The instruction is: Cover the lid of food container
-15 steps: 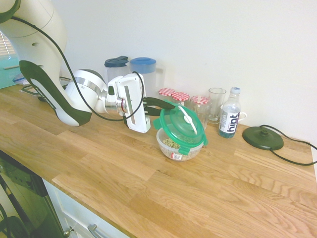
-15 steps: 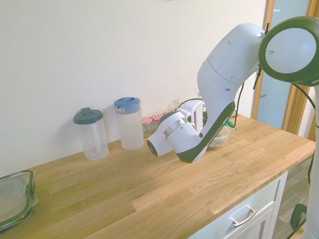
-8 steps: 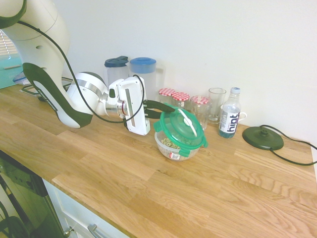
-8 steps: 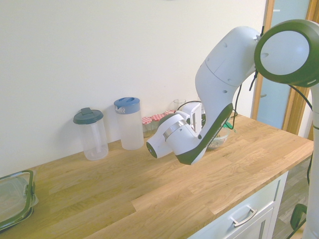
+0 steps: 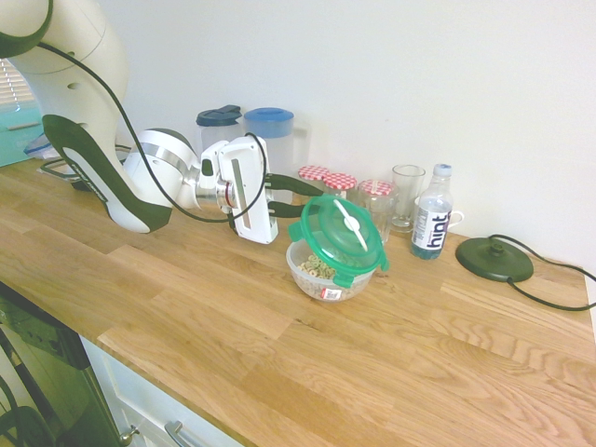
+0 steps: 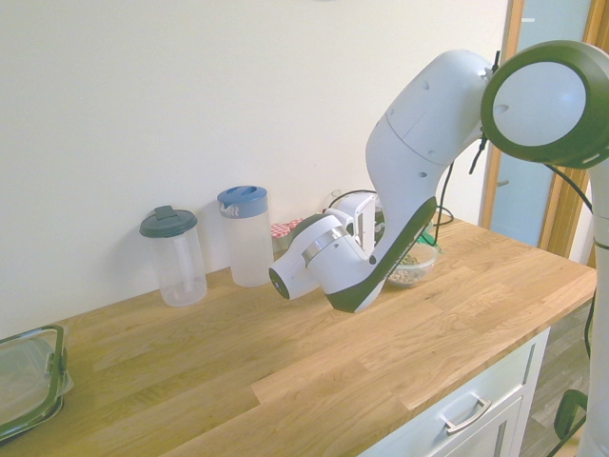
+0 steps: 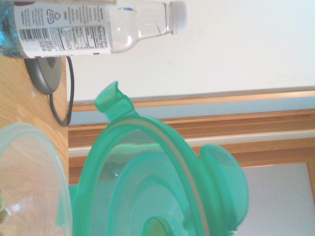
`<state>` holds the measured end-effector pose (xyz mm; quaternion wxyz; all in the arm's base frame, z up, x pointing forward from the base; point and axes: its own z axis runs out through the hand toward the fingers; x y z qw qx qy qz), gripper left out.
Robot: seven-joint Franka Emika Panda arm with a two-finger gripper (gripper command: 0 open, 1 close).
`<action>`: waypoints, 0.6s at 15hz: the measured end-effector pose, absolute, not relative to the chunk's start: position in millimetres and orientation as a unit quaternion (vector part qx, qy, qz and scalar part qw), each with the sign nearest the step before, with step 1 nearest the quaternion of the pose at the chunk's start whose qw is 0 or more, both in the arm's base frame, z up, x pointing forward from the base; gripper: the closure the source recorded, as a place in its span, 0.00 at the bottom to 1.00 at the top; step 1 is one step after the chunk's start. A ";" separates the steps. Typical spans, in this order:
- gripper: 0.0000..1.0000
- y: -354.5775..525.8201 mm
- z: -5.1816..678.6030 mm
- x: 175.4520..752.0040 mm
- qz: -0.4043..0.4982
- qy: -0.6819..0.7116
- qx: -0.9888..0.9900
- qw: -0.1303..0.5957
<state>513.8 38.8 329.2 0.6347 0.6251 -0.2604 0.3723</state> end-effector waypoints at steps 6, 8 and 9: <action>0.00 62.1 328.3 515.2 0.334 -0.279 0.689 0.579; 0.00 78.9 354.9 521.1 0.315 -0.294 0.715 0.550; 0.00 83.8 368.1 522.5 0.305 -0.303 0.725 0.539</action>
